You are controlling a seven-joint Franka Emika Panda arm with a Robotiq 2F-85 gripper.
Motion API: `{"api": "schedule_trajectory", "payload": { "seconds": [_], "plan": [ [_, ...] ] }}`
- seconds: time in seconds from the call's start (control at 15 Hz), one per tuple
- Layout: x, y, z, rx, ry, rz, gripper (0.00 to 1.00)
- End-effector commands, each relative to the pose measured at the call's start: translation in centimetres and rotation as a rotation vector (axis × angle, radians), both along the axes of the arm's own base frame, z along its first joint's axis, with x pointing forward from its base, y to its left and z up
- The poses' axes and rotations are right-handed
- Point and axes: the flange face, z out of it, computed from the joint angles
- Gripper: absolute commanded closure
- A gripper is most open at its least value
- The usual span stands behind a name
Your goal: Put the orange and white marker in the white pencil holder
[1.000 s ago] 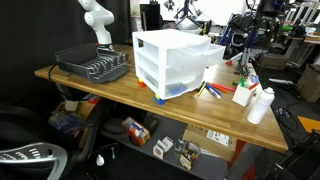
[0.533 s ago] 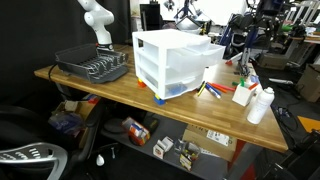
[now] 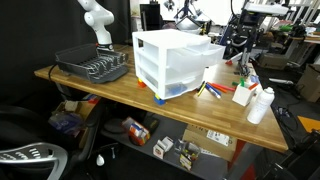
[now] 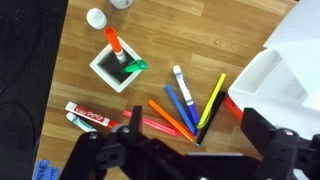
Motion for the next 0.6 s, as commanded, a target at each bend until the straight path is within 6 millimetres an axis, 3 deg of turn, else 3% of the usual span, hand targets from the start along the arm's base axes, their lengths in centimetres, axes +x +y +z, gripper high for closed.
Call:
{"api": "schedule_trajectory", "payload": {
  "seconds": [0.0, 0.2, 0.53],
  "plan": [
    [2.6, -2.1, -2.2, -0.038, -0.026, -0.165, 0.0],
    [3.1, -4.5, -5.0, -0.025, -0.018, -0.352, 0.0],
    [1.0, -6.4, -9.0, -0.01, 0.03, -0.64, 0.0]
  ]
}}
